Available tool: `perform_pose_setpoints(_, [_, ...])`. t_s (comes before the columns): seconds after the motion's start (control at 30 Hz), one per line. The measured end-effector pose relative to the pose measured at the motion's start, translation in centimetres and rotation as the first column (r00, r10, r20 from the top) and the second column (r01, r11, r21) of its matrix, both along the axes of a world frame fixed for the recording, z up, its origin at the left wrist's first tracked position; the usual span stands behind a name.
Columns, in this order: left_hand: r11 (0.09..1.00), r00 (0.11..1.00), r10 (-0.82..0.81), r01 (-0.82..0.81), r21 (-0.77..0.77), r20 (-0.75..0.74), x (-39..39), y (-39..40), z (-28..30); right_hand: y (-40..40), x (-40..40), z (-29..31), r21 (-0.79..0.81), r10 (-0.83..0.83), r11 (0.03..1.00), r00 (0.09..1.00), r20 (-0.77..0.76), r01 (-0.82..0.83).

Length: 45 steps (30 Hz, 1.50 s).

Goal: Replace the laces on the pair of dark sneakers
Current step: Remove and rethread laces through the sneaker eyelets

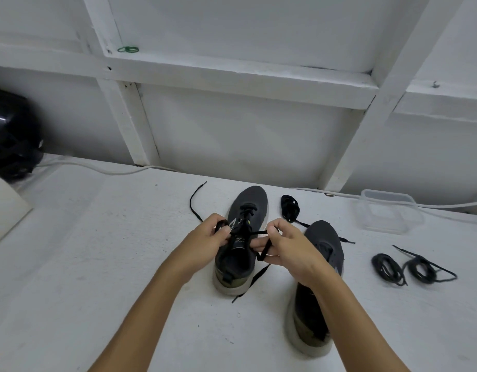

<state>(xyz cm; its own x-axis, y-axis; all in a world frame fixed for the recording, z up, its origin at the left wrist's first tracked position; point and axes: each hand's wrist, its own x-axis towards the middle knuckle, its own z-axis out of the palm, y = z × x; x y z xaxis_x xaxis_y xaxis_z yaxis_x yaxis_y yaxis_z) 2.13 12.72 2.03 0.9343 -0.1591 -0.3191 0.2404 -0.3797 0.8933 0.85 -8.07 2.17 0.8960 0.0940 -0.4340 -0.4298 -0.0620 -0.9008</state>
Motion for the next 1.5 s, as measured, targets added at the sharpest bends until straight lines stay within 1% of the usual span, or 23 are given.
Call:
perform_pose_setpoints(0.13, [0.999, 0.997, 0.018, -0.021, -0.045, -0.071, 0.1, 0.3, 0.6, -0.1, 0.2, 0.4, 0.06, 0.046, 0.997, 0.998, -0.035, -0.043])
perform_pose_setpoints(0.23, [0.998, 0.998, 0.068, -0.068, 0.011, 0.007, 0.0, 0.3, 0.6, -0.3, 0.3, 0.6, 0.057, 0.069, 0.996, 0.996, -0.065, -0.065])
perform_pose_setpoints(0.3, [0.986, 0.99, 0.071, -0.089, 0.145, 0.124, -0.1, 0.0, 0.3, -0.2, 0.4, 0.5, -0.079, 0.075, 0.994, 0.997, -0.03, -0.077])
perform_pose_setpoints(0.37, [0.96, 0.979, -0.002, -0.055, 0.274, 0.202, -0.2, -0.5, -0.2, 0.3, 0.5, 0.3, -0.285, 0.081, 0.957, 0.994, 0.078, -0.055])
perform_pose_setpoints(0.47, [0.924, 0.958, -0.111, 0.001, 0.382, 0.265, -0.1, -1.3, -1.0, 1.2, 0.5, 0.3, -0.563, 0.224, 0.823, 0.953, 0.203, -0.073])
perform_pose_setpoints(0.6, [0.852, 0.914, -0.163, -0.059, 0.52, 0.372, 0.0, -2.0, -1.7, 2.1, 0.5, 0.1, -0.738, 0.354, 0.673, 0.9, 0.255, -0.055])
perform_pose_setpoints(0.67, [0.842, 0.894, -0.14, -0.118, 0.527, 0.425, 0.0, -1.9, -1.9, 2.2, 0.5, 0.0, -0.762, 0.355, 0.647, 0.899, 0.257, -0.038])
perform_pose_setpoints(0.77, [0.864, 0.893, -0.099, -0.142, 0.483, 0.439, -0.3, -1.6, -2.3, 1.7, 0.5, -0.2, -0.712, 0.293, 0.699, 0.933, 0.211, -0.059])
perform_pose_setpoints(0.83, [0.905, 0.916, -0.048, -0.129, 0.405, 0.399, -0.5, -0.9, -2.6, 0.9, 0.7, -0.1, -0.68, 0.32, 0.723, 0.931, 0.174, -0.122])
perform_pose_setpoints(0.9, [0.956, 0.947, -0.009, -0.086, 0.281, 0.322, -0.5, 0.4, -2.7, -0.3, 1.0, 0.6, -0.688, 0.372, 0.702, 0.918, 0.135, -0.184])
perform_pose_setpoints(0.97, [0.979, 0.967, 0.003, -0.055, 0.197, 0.254, -0.3, 1.8, -2.5, -1.8, 1.6, 1.3, -0.77, 0.376, 0.62, 0.918, 0.125, -0.149])
perform_pose_setpoints(1.03, [0.965, 0.956, 0.058, -0.127, 0.229, 0.286, 0.4, 3.0, -2.1, -3.0, 2.1, 1.8, -0.902, 0.344, 0.431, 0.926, 0.155, -0.009])
perform_pose_setpoints(1.07, [0.94, 0.941, 0.099, -0.195, 0.281, 0.323, 0.8, 3.4, -1.9, -3.2, 2.4, 1.9, -0.916, 0.306, 0.398, 0.933, 0.188, 0.054])
perform_pose_setpoints(1.1, [0.906, 0.929, 0.137, -0.258, 0.337, 0.343, 1.3, 3.6, -1.6, -3.3, 2.7, 2.0, -0.894, 0.26, 0.442, 0.943, 0.206, 0.073])
perform_pose_setpoints(1.17, [0.855, 0.929, 0.188, -0.314, 0.413, 0.318, 2.1, 3.7, -0.8, -3.0, 3.4, 2.1, -0.701, 0.149, 0.713, 0.969, 0.196, 0.032])
perform_pose_setpoints(1.2, [0.858, 0.937, 0.21, -0.313, 0.407, 0.278, 2.3, 3.6, -0.5, -2.7, 3.6, 2.2, -0.537, 0.081, 0.843, 0.983, 0.167, 0.022])
perform_pose_setpoints(1.23, [0.886, 0.944, 0.235, -0.306, 0.349, 0.232, 2.7, 3.5, -0.2, -2.4, 3.7, 2.3, -0.373, 0.025, 0.927, 0.991, 0.133, 0.027])
perform_pose_setpoints(1.27, [0.921, 0.95, 0.256, -0.296, 0.253, 0.177, 3.1, 3.4, 0.2, -2.1, 3.9, 2.4, -0.227, -0.008, 0.973, 0.994, 0.11, 0.033])
perform_pose_setpoints(1.33, [0.966, 0.965, 0.248, -0.253, 0.056, 0.083, 3.8, 2.7, 1.2, -1.3, 4.5, 2.6, -0.002, -0.032, 0.999, 0.995, 0.099, 0.033])
perform_pose_setpoints(1.37, [0.977, 0.974, 0.215, -0.215, -0.007, 0.076, 4.1, 2.2, 1.8, -0.9, 4.8, 2.8, 0.051, -0.019, 0.999, 0.994, 0.105, 0.014])
perform_pose_setpoints(1.4, [0.984, 0.979, 0.179, -0.176, -0.041, 0.093, 4.5, 1.8, 2.4, -0.4, 5.0, 3.0, 0.045, 0.013, 0.999, 0.993, 0.119, -0.018])
perform_pose_setpoints(1.47, [0.994, 0.982, 0.103, -0.096, -0.052, 0.158, 5.3, 1.0, 3.6, 0.5, 5.5, 3.5, -0.149, 0.17, 0.978, 0.972, 0.162, -0.146])
perform_pose_setpoints(1.5, [0.997, 0.979, 0.065, -0.058, -0.043, 0.191, 5.8, 0.6, 4.0, 1.0, 5.6, 3.7, -0.277, 0.276, 0.935, 0.946, 0.168, -0.224])
